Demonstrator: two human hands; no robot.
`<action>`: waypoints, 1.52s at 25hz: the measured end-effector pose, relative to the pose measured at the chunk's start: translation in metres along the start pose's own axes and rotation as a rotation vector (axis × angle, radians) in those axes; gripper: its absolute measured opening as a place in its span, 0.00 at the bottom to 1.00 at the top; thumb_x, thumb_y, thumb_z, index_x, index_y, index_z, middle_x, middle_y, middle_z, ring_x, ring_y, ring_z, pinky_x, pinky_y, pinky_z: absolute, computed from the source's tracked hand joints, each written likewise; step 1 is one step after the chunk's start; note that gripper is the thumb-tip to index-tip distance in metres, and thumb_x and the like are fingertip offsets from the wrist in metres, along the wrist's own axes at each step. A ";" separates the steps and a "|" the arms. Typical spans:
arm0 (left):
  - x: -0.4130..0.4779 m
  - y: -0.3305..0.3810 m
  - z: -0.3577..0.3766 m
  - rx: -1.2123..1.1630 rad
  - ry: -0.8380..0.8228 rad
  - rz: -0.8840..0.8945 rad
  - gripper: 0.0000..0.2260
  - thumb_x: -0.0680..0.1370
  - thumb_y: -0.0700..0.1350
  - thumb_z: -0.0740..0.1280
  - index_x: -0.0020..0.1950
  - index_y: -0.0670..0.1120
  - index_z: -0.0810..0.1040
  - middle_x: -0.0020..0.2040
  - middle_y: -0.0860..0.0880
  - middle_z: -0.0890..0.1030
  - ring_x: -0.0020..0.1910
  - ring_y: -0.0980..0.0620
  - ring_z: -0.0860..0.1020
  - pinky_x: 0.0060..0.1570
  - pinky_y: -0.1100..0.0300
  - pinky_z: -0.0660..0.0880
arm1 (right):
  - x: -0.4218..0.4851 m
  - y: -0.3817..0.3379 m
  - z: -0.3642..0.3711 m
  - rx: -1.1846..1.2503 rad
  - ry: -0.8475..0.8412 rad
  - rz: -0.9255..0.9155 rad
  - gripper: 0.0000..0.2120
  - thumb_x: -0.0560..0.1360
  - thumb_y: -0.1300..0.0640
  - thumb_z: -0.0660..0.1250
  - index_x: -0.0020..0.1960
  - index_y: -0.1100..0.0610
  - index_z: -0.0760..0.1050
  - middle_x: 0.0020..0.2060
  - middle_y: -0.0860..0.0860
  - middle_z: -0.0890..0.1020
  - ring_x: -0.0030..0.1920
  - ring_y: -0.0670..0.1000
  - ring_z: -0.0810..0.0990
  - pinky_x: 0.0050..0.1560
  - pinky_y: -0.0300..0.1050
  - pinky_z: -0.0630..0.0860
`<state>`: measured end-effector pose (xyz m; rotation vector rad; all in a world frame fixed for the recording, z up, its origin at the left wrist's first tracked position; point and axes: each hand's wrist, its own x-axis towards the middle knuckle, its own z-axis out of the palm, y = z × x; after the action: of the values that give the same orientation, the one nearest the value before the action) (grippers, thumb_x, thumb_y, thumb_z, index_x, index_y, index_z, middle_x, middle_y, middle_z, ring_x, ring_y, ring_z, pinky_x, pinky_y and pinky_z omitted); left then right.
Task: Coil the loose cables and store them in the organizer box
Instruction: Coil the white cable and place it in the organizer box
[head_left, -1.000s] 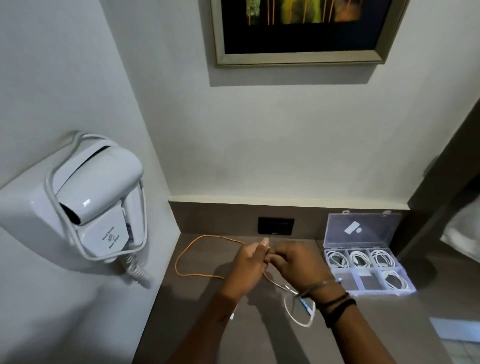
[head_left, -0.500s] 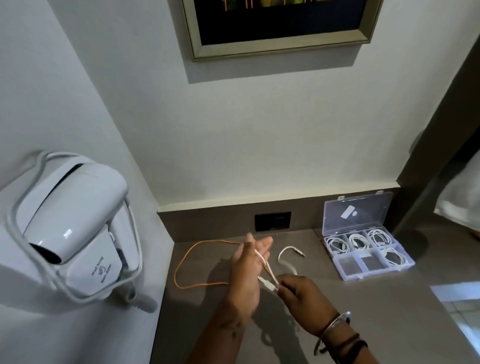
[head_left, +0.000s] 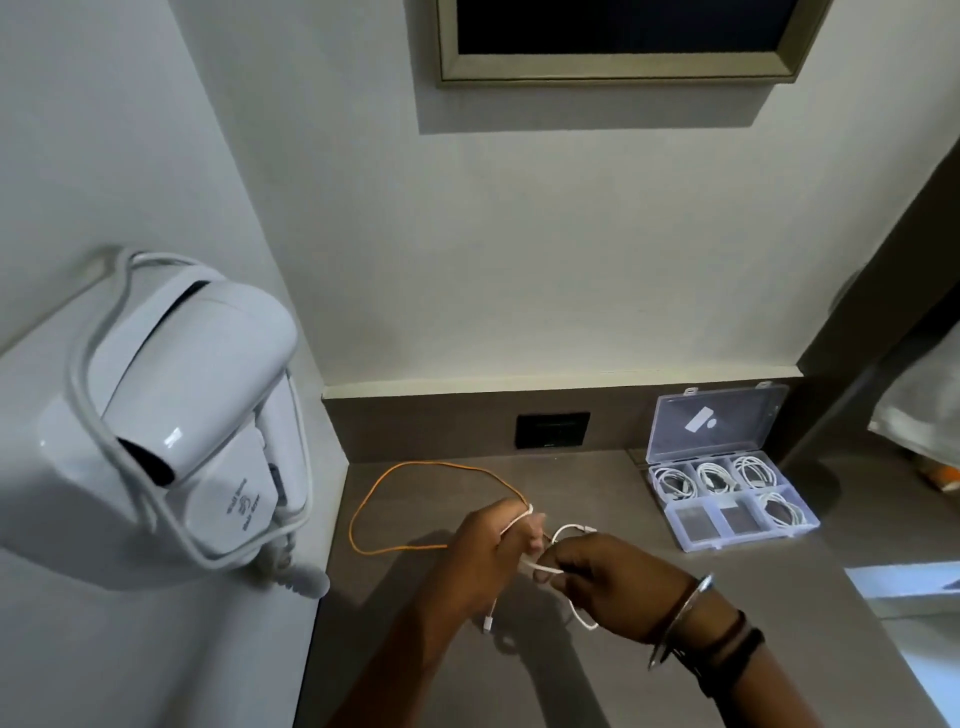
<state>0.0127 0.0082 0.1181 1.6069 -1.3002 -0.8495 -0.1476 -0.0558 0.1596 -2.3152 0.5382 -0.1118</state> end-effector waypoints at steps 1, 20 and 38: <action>-0.002 0.002 -0.001 0.054 0.025 0.053 0.12 0.79 0.52 0.59 0.38 0.49 0.73 0.35 0.55 0.76 0.37 0.57 0.75 0.42 0.59 0.71 | 0.004 -0.001 -0.005 -0.009 0.028 -0.004 0.09 0.77 0.58 0.64 0.41 0.61 0.77 0.33 0.54 0.79 0.34 0.47 0.74 0.40 0.43 0.72; 0.031 0.062 0.005 -0.484 0.545 -0.114 0.14 0.81 0.49 0.60 0.48 0.40 0.79 0.49 0.42 0.84 0.50 0.49 0.82 0.55 0.56 0.76 | 0.003 0.023 0.025 0.388 0.237 0.023 0.15 0.78 0.55 0.63 0.33 0.58 0.71 0.26 0.51 0.72 0.29 0.43 0.70 0.32 0.43 0.68; -0.003 0.038 0.065 -0.848 0.078 -0.240 0.14 0.77 0.48 0.62 0.47 0.37 0.79 0.29 0.47 0.73 0.29 0.50 0.73 0.35 0.59 0.71 | 0.009 0.057 -0.061 0.272 0.428 -0.034 0.02 0.69 0.64 0.74 0.40 0.58 0.84 0.35 0.52 0.82 0.36 0.45 0.80 0.39 0.31 0.74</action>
<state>-0.0602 -0.0052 0.1283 1.0898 -0.5492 -1.2533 -0.1734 -0.1360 0.1637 -2.0362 0.6498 -0.6669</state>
